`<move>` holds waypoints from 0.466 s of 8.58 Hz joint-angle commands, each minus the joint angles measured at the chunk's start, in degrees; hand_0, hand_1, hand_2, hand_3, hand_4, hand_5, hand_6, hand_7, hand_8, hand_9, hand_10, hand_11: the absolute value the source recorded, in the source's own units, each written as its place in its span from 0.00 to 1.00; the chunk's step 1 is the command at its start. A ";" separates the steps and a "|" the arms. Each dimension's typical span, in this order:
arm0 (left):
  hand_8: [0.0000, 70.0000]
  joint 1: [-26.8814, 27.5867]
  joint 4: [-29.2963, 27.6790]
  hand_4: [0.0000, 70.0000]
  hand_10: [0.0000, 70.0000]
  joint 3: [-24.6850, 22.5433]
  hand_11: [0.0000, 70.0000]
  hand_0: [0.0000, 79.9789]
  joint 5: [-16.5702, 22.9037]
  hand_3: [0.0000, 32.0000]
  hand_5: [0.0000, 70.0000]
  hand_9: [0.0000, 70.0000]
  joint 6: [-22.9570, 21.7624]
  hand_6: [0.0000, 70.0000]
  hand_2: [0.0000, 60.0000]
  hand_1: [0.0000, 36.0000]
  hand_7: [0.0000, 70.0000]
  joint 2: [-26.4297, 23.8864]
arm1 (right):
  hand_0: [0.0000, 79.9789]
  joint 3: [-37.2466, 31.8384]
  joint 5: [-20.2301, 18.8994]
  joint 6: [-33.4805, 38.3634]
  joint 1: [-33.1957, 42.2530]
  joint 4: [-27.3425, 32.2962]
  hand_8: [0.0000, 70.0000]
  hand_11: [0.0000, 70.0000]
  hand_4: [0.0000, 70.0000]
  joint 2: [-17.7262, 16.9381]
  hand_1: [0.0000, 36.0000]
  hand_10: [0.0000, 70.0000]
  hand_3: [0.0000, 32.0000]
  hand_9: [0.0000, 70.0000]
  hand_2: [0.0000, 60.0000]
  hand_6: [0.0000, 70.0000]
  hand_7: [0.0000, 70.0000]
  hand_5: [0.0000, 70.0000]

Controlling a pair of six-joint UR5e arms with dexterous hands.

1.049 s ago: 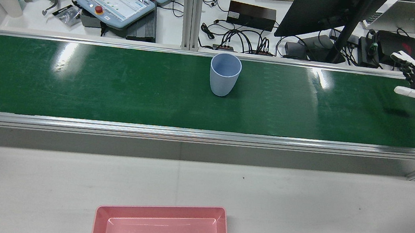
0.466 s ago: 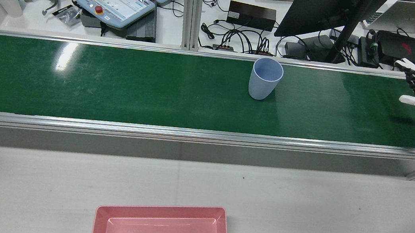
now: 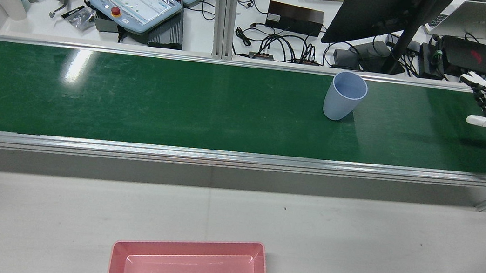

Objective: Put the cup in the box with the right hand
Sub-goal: 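Open the right hand beside the conveyor as the cup approaches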

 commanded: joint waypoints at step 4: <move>0.00 -0.09 0.06 0.00 0.00 0.00 0.00 0.00 0.00 0.00 0.00 0.00 0.00 0.00 0.00 0.00 0.00 0.00 | 0.60 -0.33 0.30 -0.30 -1.00 -0.01 0.05 0.00 0.00 0.39 0.50 0.00 0.00 0.05 0.12 0.06 0.17 0.08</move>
